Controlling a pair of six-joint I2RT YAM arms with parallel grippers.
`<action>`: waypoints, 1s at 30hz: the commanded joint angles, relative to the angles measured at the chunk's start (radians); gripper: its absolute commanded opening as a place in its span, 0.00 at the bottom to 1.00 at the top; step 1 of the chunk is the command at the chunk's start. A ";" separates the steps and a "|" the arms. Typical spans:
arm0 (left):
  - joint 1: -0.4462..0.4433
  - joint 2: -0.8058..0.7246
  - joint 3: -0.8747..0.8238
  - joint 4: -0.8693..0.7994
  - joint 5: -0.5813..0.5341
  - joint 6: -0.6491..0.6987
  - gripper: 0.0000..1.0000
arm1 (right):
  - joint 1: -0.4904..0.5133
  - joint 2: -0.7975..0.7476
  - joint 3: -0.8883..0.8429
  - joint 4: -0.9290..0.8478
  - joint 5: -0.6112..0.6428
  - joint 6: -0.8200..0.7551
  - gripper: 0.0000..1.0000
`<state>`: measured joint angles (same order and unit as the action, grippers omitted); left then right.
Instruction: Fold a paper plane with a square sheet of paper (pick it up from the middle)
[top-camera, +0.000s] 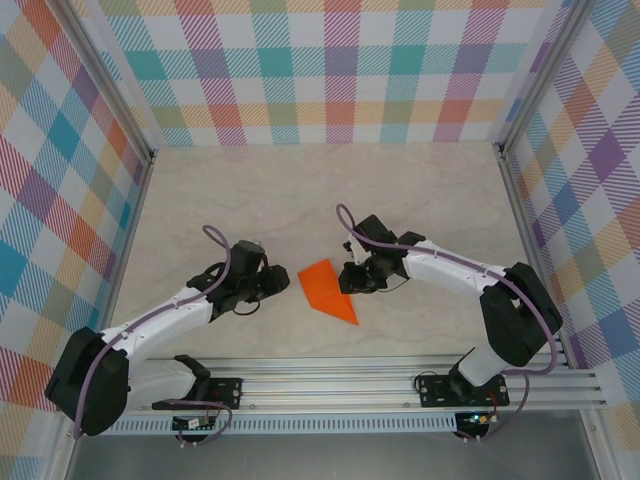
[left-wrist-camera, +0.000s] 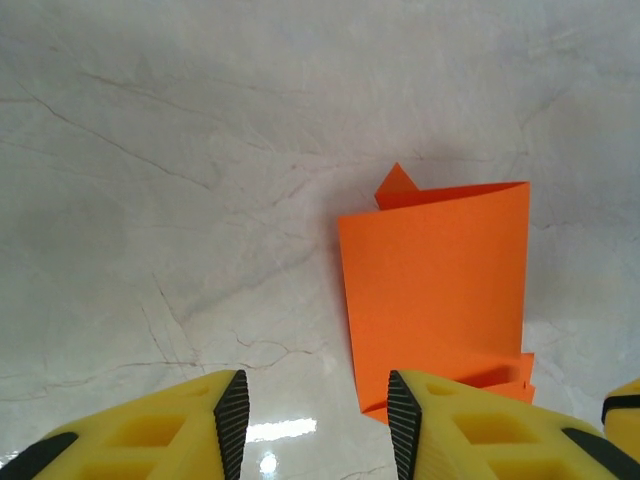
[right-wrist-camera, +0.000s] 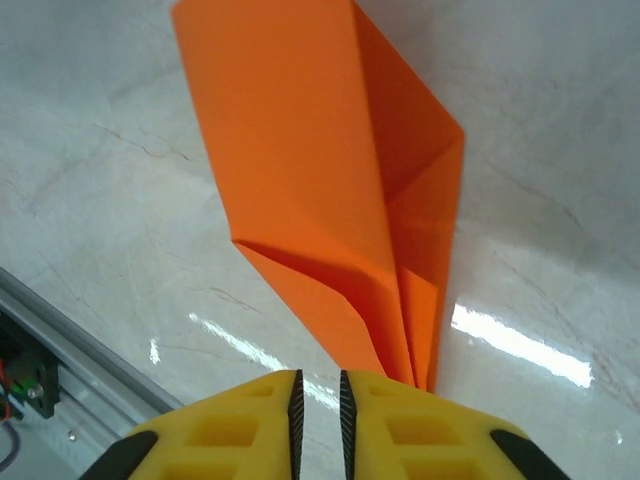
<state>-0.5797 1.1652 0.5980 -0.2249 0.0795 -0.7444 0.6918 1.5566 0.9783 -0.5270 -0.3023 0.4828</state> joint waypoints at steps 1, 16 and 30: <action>-0.033 0.026 -0.014 0.034 0.052 -0.016 0.44 | -0.004 0.005 -0.019 0.092 -0.141 -0.011 0.16; -0.173 0.161 0.025 0.042 -0.019 -0.085 0.45 | -0.026 0.126 -0.007 0.107 -0.113 -0.045 0.13; -0.210 0.225 0.073 0.031 -0.035 -0.097 0.46 | -0.086 0.194 -0.054 0.198 -0.155 -0.046 0.12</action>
<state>-0.7784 1.3758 0.6403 -0.1825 0.0612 -0.8238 0.6201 1.7370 0.9512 -0.3725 -0.4179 0.4549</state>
